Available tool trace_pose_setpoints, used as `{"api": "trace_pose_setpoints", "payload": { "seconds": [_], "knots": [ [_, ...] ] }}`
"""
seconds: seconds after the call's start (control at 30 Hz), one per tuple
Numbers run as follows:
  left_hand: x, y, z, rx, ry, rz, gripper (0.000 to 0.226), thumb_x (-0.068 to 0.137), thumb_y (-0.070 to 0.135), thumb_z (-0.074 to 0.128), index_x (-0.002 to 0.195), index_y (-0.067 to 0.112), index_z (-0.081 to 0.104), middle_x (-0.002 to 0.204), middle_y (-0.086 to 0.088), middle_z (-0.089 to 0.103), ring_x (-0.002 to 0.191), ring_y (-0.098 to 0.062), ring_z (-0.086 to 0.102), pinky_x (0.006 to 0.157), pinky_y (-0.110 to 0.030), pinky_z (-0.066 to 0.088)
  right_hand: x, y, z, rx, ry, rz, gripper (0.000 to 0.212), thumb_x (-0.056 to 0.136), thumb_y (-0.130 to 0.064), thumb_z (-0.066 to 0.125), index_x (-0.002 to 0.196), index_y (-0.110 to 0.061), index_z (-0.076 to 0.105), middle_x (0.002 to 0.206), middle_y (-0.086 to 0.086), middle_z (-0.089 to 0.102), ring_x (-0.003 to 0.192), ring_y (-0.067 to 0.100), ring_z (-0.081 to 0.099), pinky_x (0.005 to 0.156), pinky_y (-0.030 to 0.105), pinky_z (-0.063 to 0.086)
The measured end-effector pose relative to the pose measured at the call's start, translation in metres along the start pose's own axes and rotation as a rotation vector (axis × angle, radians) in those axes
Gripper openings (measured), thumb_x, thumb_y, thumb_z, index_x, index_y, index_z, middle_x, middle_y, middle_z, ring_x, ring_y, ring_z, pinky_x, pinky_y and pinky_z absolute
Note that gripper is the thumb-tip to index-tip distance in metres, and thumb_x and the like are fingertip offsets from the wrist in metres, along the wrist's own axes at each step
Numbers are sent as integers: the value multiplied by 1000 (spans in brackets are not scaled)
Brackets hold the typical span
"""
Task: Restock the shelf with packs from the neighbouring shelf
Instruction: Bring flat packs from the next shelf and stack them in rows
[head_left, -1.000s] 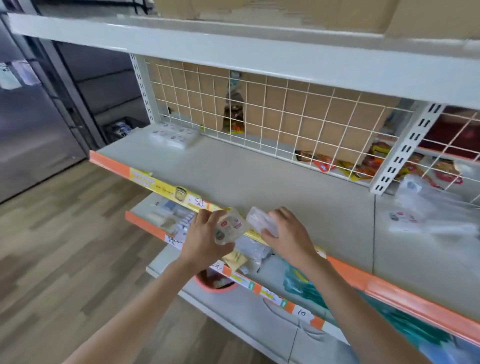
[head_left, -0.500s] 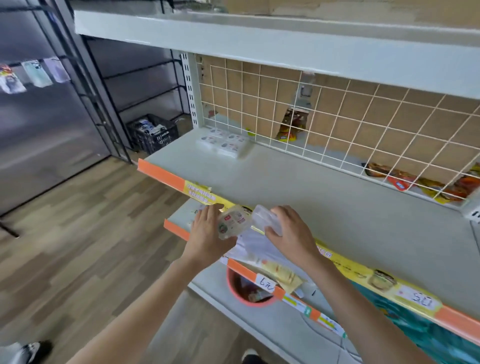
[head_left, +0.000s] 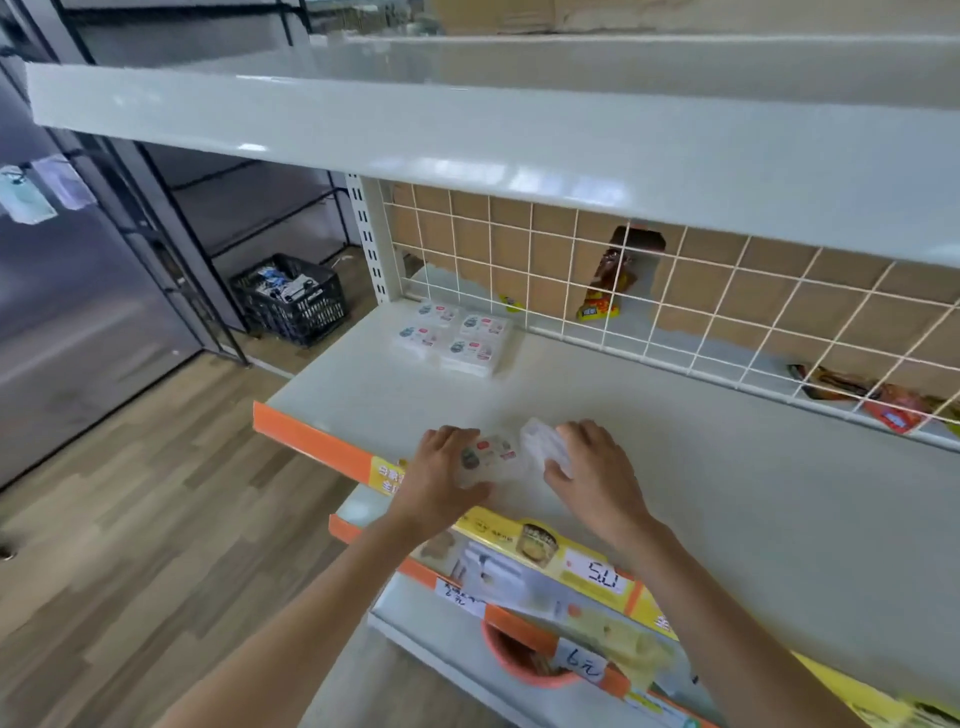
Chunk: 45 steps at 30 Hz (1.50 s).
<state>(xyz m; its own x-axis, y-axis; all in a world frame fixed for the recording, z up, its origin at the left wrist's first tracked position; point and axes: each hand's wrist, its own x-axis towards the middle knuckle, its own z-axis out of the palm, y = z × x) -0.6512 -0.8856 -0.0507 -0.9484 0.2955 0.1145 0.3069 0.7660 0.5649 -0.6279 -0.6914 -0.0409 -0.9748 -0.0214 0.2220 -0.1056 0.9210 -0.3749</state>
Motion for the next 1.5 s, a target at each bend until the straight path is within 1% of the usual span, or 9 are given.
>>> {"api": "trace_pose_setpoints", "payload": {
  "seconds": [0.33, 0.5, 0.63, 0.77, 0.87, 1.0, 1.13, 1.27, 1.5],
  "knots": [
    [70, -25, 8, -86, -236, 259, 73, 60, 41, 64, 128, 18, 50, 115, 2, 46, 112, -17, 42, 88, -4, 24, 13, 46, -16, -212, 57, 318, 35, 84, -24, 55, 114, -6, 52, 111, 12, 52, 106, 32, 47, 83, 39, 39],
    [82, -47, 9, -223, -255, 353, 71, 59, 54, 60, 125, 31, 50, 105, 12, 34, 106, -5, 35, 94, -1, 22, 24, 0, -9, -140, 385, 76, 37, 73, -31, 45, 105, -14, 55, 107, 6, 54, 99, 21, 42, 80, 35, 41],
    [82, -57, 6, -300, -238, 407, 62, 67, 44, 66, 125, 29, 50, 109, 12, 38, 106, 0, 38, 92, -4, 28, 28, -40, 44, 87, 240, 70, 40, 69, -34, 43, 104, -18, 54, 111, 2, 48, 102, 20, 37, 81, 37, 48],
    [82, -66, 1, -256, -226, 432, 60, 74, 32, 65, 131, 23, 48, 114, 8, 38, 109, -7, 35, 96, -5, 25, 22, -40, 70, 153, 159, 95, 51, 74, -38, 48, 121, -21, 40, 127, -1, 33, 116, 19, 31, 98, 34, 39],
    [87, -84, -13, -125, -184, 518, 59, 75, 28, 61, 131, 12, 48, 122, 0, 42, 110, -9, 31, 97, -10, 24, 23, -38, 69, 157, 123, 180, 52, 73, -29, 53, 121, -10, 46, 123, 8, 45, 110, 18, 33, 95, 38, 44],
    [100, -123, -43, 62, -57, 559, 50, 77, 32, 53, 120, 7, 57, 119, -8, 55, 109, -18, 38, 95, -21, 30, 23, -42, 72, 9, 64, 144, 45, 78, -36, 34, 108, -16, 60, 113, 1, 53, 106, 20, 39, 88, 39, 45],
    [114, -150, -60, 156, 61, 478, 43, 69, 2, 70, 111, 7, 65, 115, -11, 62, 109, -23, 43, 94, -32, 39, 23, -41, 71, 6, 44, 164, 50, 78, -40, 29, 111, -18, 59, 116, -1, 50, 109, 22, 42, 92, 36, 41],
    [109, -141, -59, 315, 182, 345, 55, 50, -13, 73, 102, 3, 67, 106, -11, 65, 97, -33, 57, 73, -41, 50, 23, -40, 71, 18, 28, 176, 41, 81, -35, 38, 113, -18, 58, 118, -2, 48, 111, 21, 39, 96, 35, 39],
    [97, -101, -28, 322, 194, 419, 38, 58, -1, 67, 94, 7, 65, 105, -9, 62, 98, -28, 51, 72, -39, 50, 22, -40, 67, 40, 15, 171, 42, 81, -35, 40, 117, -18, 56, 120, -4, 46, 113, 17, 35, 98, 31, 35]
  ]
}}
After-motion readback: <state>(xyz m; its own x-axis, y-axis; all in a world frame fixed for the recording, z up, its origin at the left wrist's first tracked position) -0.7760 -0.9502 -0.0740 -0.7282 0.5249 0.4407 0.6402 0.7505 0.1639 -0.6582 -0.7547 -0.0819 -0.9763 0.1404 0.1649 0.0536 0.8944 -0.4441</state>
